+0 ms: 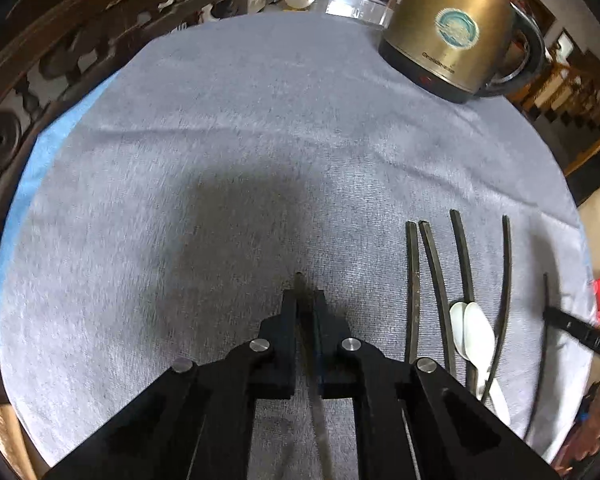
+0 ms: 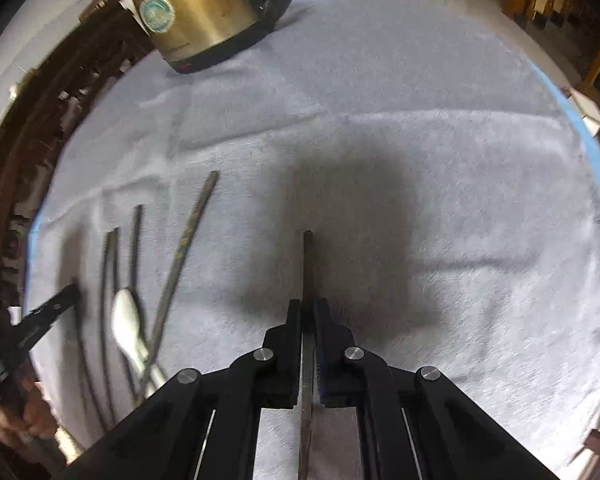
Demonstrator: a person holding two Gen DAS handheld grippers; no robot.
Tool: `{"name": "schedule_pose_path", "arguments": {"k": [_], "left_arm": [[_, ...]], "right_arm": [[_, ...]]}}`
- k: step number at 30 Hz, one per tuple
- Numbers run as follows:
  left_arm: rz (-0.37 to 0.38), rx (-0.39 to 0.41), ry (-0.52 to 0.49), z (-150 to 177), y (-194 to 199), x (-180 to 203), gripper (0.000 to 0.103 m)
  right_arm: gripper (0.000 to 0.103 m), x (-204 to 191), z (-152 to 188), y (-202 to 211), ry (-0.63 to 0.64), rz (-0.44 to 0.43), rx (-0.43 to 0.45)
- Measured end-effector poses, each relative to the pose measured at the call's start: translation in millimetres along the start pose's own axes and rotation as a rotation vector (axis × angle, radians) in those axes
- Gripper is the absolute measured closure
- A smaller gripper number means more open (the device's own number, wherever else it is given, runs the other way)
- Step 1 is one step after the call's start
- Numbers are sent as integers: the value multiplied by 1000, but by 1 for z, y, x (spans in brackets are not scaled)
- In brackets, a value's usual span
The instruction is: Organize utensils
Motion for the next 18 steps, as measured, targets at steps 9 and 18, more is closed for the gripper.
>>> {"name": "schedule_pose_path", "arguments": {"k": [9, 18], "left_arm": [[156, 276, -71, 15, 120, 21, 98], [276, 561, -107, 70, 249, 36, 98]], "right_arm": [[96, -18, 28, 80, 63, -81, 214], [96, -59, 90, 185, 128, -54, 536]]}}
Point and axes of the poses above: each gripper's, at about its wrist camera, not at the fingertips, and y roughly against the way its jaws point, x to its right, z to its underside, the point moved 8 cm from there along -y, roughly the way its jaws point, and after that the axes turned 3 degrees about y, right-handed, at the moved point
